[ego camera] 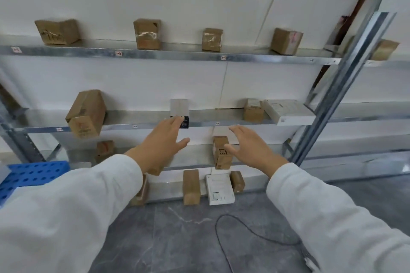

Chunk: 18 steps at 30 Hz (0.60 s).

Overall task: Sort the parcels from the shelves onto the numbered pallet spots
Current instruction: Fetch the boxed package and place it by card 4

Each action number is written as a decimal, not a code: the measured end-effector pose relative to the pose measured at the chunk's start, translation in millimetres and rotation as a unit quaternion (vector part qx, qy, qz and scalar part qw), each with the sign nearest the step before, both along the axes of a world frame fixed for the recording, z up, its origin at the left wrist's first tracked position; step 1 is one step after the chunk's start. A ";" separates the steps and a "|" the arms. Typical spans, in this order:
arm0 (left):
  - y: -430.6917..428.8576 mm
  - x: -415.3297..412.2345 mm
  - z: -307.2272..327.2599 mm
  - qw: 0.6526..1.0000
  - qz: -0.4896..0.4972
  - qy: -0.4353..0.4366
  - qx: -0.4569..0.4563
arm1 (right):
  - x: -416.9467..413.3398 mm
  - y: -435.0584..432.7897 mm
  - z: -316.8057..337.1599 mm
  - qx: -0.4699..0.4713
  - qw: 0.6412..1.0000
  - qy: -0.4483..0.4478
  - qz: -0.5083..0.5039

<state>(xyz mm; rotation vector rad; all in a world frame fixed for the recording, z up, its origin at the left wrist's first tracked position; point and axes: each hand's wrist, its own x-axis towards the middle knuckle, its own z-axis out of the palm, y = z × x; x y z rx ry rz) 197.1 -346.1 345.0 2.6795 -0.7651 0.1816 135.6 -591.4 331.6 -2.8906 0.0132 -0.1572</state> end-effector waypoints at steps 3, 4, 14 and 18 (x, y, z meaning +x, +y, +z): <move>-46.5 -15.0 15.8 1.000 -0.013 -0.022 0.000 | -20.0 -48.8 9.9 -0.002 1.000 -0.012 -0.015; -57.4 -16.9 20.7 1.000 -0.014 -0.026 -0.005 | -24.3 -60.7 13.4 -0.003 1.000 -0.017 -0.016; -235.8 -66.0 60.4 0.991 -0.064 -0.112 0.022 | -93.8 -235.3 56.9 0.012 0.997 -0.075 -0.023; -289.1 -80.1 60.1 0.993 -0.067 -0.100 0.013 | -113.8 -288.8 55.9 0.007 0.997 -0.066 -0.039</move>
